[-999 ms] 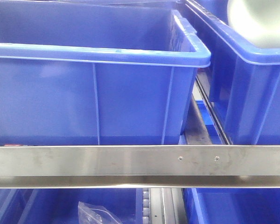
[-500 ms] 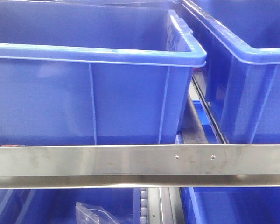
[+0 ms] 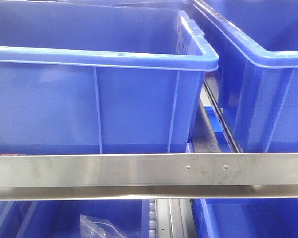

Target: Place green plate on second shelf with right arm

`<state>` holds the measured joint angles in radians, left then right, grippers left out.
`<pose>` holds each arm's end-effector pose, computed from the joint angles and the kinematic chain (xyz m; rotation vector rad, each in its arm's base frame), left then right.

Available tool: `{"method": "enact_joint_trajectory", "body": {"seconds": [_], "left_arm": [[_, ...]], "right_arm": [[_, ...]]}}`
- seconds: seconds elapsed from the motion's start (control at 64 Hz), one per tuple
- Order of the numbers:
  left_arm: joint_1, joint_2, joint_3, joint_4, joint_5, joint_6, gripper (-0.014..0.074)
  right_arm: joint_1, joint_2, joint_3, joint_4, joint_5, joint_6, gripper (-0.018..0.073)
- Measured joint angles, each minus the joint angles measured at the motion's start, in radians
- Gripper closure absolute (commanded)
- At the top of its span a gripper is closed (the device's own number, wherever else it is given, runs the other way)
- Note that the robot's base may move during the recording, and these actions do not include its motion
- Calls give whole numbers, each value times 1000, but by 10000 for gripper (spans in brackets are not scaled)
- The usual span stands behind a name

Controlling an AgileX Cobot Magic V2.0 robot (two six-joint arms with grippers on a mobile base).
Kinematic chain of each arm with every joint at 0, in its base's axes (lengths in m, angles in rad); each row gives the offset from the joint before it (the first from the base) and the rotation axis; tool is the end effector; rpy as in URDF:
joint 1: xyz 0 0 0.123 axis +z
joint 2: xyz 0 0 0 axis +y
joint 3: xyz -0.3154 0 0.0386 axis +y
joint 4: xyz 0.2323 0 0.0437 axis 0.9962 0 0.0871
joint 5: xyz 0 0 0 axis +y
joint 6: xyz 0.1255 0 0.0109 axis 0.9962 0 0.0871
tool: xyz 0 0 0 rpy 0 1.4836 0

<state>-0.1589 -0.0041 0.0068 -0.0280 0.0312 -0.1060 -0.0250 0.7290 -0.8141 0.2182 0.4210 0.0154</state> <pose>0.0421 -0.0069 0.2100 0.0197 1.5219 -0.2349 0.1403 0.0077 0.3953 0.1545 1.8083 0.2151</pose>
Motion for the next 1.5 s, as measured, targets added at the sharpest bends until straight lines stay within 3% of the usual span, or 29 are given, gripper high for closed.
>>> {"method": "enact_joint_trajectory", "body": {"seconds": [0.109,0.593,0.921,1.109,1.499], "left_arm": [[0,0,0,0,0,0,466],[0,0,0,0,0,0,466],[0,0,0,0,0,0,466],[0,0,0,0,-2,0,466],[0,0,0,0,-2,0,466]], "right_arm": [[6,-42,0,31,97,2,510],[3,-141,56,-46,217,2,510],[-3,-630,509,-70,-43,2,510],[-3,-739,800,-70,-324,2,511],[-3,-741,841,-124,-293,-5,510]]}}
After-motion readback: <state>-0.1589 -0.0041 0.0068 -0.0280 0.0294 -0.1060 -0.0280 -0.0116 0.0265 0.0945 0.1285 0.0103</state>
